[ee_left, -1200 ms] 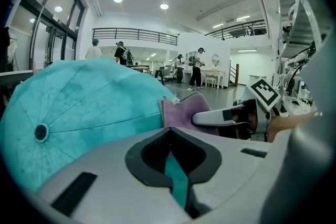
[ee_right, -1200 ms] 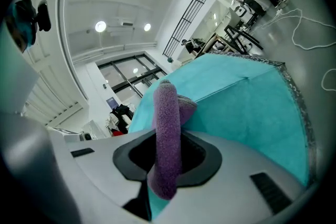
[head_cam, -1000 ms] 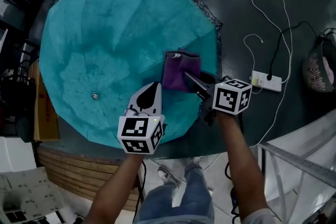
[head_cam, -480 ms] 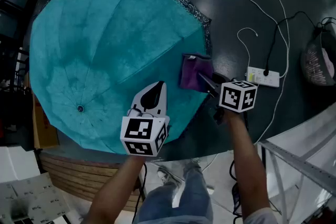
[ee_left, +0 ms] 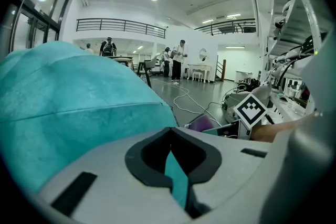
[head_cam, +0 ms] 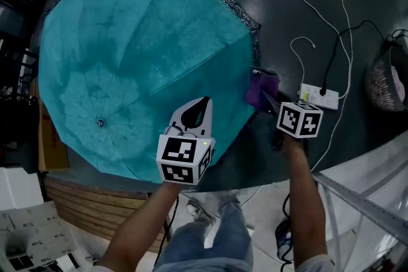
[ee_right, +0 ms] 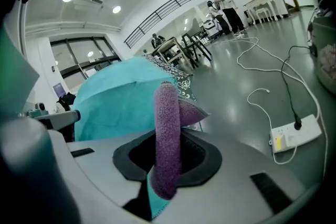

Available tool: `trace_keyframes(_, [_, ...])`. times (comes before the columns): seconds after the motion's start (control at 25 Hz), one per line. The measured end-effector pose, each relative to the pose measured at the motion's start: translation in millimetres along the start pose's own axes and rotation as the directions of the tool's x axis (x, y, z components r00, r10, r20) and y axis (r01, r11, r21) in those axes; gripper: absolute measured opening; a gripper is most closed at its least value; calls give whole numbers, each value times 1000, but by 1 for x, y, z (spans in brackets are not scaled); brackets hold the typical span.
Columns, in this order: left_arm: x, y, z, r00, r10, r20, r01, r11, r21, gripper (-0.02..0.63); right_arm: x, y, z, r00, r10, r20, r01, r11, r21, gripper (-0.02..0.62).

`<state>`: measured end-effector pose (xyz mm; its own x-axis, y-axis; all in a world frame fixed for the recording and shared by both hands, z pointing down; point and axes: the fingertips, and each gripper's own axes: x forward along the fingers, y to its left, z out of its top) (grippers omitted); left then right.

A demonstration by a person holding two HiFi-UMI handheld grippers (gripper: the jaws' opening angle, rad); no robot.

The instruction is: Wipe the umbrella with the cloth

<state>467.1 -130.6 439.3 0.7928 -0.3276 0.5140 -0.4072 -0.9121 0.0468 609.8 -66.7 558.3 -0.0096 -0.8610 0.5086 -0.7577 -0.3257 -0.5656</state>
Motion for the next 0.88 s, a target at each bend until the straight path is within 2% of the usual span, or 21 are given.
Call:
trace_keyframes(0.16, [-20,3,5,1000,12,0,-12,1000,-26,6,-23,41,13,1000,8,26,-6,997,-74,78])
trace_keyframes(0.4, [-73,7,15,999,43,13,-42,996,-74,5,-54,131,32,996,62,58,-53,988,-148,78])
trace_keyframes(0.68, [-160,29,25,993,101,58,-92,985,-146,5,-89,252,23,991,122,62,-100,957,-273,78])
trace_keyframes(0.88, [-217,61,28,981,165,101,-143,970,-197,5,-103,336,14,983,162,88,-118,919,-377,78])
